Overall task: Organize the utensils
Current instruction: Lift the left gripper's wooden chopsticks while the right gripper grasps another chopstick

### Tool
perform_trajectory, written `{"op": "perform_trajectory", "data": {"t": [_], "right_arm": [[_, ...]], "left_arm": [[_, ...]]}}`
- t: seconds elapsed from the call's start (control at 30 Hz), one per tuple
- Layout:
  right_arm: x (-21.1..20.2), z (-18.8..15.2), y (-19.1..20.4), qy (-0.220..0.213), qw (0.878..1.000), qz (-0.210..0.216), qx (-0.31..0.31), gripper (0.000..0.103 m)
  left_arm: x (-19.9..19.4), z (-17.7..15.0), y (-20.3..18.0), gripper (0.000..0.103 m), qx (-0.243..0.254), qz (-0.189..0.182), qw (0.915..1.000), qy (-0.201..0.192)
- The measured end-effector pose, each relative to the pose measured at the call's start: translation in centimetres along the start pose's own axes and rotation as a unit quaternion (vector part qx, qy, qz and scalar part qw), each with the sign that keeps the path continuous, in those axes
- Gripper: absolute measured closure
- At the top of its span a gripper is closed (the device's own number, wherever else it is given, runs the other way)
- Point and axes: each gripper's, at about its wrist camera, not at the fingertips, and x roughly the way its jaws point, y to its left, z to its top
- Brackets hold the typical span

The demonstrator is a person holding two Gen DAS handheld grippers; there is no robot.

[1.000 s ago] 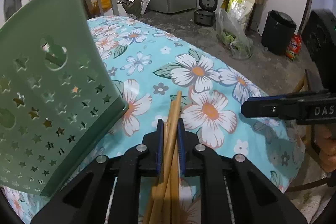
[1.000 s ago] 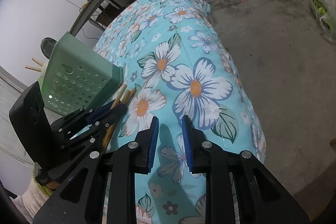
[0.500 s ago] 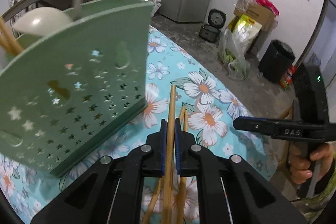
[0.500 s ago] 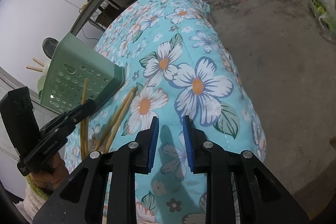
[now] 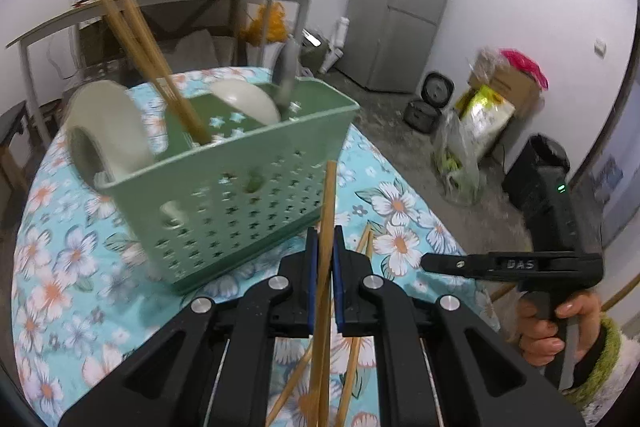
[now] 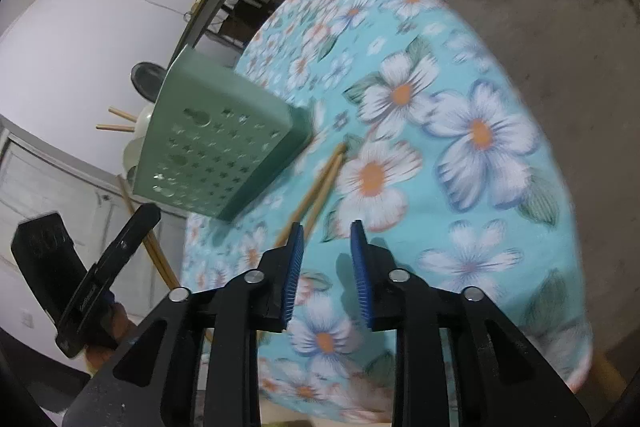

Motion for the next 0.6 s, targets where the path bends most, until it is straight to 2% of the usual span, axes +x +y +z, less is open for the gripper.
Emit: {"op": "perform_trajectory", "data": {"t": [0.07,0.23,0.4,0.6], "right_arm": [[1.0,0.1,0.3,0.013,1.000,0.005,0.004,0.070],[3.7,0.2,0.9,0.043,0.999,0.006,0.019,0.069],[4.9,0.5,1.7,0.041,0.999,-0.013,0.015,0.070],[6.2,0.9,3.0,0.036,0.999,-0.039,0.002,0.071]], "left_arm": [[-1.3,-0.1,0.4,0.097,-0.014,0.005,0.9998,-0.011],[-3.7,-0.9,1.5,0.097,-0.049,0.023,0.9981,-0.029],[-5.7,-1.7,2.6,0.097,-0.078,0.034,0.9955,-0.043],[-7.2,-2.1,3.6,0.097,-0.101,0.031,0.9924,-0.062]]}}
